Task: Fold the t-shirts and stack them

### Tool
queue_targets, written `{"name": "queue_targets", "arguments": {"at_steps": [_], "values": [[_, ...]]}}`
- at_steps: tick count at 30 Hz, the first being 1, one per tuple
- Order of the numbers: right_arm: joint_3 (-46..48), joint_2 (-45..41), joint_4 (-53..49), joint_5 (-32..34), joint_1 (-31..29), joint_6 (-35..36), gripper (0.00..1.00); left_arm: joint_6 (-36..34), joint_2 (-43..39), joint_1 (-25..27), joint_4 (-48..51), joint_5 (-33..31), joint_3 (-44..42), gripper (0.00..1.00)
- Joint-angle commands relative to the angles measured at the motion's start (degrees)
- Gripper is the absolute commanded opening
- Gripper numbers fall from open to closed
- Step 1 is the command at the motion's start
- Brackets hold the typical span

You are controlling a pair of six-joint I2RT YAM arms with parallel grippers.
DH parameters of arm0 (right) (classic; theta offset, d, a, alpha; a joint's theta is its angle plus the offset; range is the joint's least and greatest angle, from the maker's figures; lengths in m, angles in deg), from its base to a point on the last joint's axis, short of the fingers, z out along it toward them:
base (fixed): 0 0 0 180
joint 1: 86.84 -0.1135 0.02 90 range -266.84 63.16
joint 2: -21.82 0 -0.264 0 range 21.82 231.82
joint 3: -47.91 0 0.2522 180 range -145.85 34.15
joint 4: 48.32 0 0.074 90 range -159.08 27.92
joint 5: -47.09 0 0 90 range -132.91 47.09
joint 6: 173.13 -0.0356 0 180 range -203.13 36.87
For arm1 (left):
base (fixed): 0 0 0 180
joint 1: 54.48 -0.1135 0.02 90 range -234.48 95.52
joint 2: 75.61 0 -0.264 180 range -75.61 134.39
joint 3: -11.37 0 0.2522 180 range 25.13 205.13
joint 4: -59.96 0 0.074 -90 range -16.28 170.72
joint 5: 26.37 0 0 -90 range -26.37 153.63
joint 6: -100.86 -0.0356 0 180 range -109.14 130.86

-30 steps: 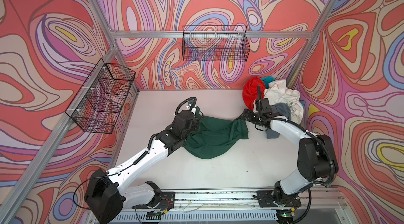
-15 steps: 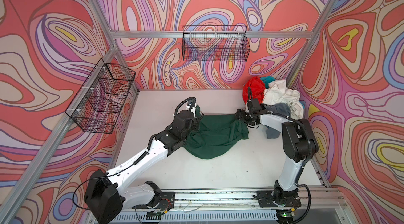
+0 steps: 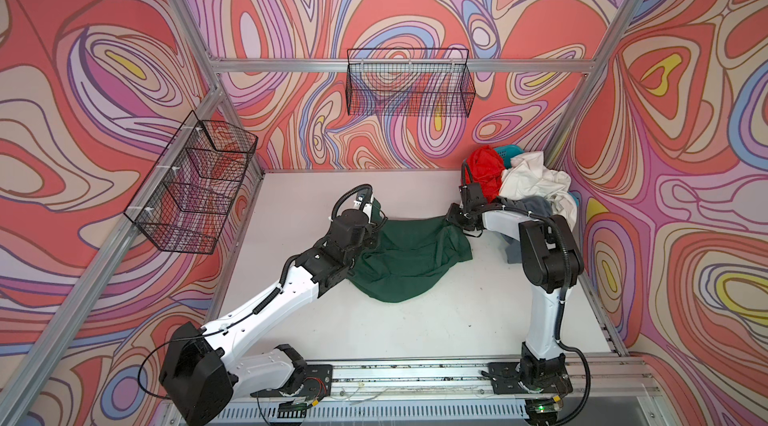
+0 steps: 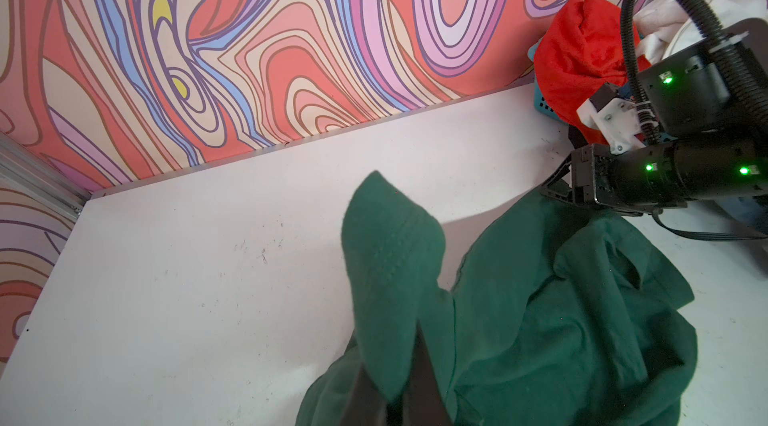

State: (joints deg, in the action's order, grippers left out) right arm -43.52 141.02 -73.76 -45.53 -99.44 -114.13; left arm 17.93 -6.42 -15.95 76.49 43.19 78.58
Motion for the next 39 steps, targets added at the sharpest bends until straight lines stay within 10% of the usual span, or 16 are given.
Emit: {"name": "queue_targets", "arguments": {"at_steps": [1, 7, 39], "values": [[0.4, 2.5, -1.3, -2.1, -0.4, -0.2, 0.18, -0.5, -0.2, -0.2, -1.8, -1.2, 0.2, 0.00], [-5.0, 0.9, -3.5, -2.2, -0.3, 2.2, 0.00, -1.9, 0.4, -0.2, -1.7, -1.9, 1.8, 0.00], [-8.4, -43.9, -17.5, 3.3, -0.5, 7.6, 0.00, -5.6, -20.4, 0.6, 7.3, -2.4, 16.3, 0.00]]}}
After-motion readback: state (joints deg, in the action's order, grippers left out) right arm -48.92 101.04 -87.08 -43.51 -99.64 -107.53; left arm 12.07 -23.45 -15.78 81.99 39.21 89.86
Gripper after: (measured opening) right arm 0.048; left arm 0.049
